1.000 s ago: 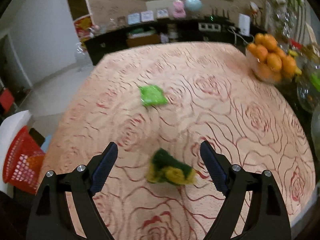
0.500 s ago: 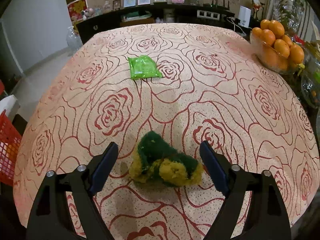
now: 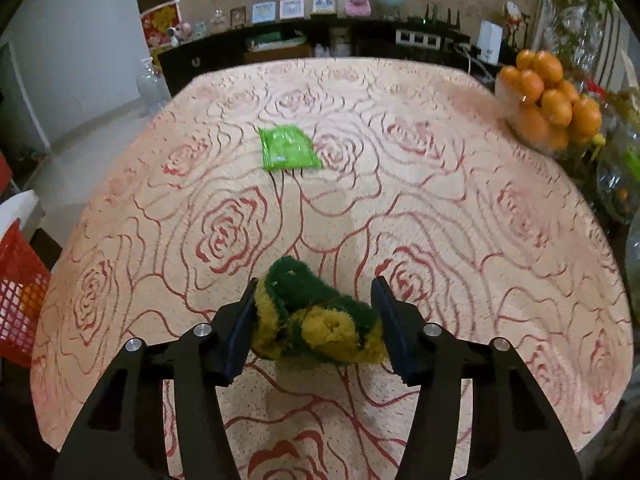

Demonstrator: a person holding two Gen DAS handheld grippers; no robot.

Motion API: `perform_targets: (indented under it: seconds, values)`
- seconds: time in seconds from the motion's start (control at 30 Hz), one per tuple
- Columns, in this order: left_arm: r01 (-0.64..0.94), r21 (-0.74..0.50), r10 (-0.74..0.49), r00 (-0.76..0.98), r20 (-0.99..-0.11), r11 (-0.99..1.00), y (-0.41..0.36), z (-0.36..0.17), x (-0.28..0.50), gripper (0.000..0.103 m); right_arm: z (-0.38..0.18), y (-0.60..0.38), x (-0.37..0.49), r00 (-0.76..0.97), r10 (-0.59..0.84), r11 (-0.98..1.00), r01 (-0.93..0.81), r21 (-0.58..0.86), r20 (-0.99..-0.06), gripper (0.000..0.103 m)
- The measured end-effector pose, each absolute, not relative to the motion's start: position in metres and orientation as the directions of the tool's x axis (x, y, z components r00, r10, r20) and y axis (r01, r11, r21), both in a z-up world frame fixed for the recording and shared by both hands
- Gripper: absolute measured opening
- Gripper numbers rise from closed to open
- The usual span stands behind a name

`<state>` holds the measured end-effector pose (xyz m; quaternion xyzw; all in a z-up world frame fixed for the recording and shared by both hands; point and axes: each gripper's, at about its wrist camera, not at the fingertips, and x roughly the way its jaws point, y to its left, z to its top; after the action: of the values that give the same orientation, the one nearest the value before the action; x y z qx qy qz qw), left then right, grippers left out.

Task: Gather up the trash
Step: 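Grasp the yellow-green foam scrubber with the right gripper and lift it, then grasp the green snack packet with the left gripper and lift it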

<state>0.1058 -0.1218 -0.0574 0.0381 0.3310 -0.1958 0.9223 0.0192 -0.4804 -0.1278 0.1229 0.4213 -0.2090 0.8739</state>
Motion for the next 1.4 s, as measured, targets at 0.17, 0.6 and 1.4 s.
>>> perform_targets:
  seconds: [0.17,0.6,1.4]
  values:
    - [0.426,-0.038,-0.348,0.679,-0.646,0.904,-0.147,-0.069,0.107,0.073,-0.112,-0.480,0.009,0.586,-0.283,0.880,0.473,0.036,-0.759,0.054]
    - [0.551,0.007,-0.382,0.588,-0.713,0.835,-0.267,-0.089,0.129,0.078,-0.120,-0.513,-0.005,0.590,-0.252,0.831,0.538,0.141,-0.767,0.054]
    - [0.745,-0.048,-0.459,0.358,-0.813,0.665,-0.520,-0.149,0.188,0.077,-0.145,-0.555,-0.020,0.538,-0.211,0.738,0.635,0.228,-0.816,0.054]
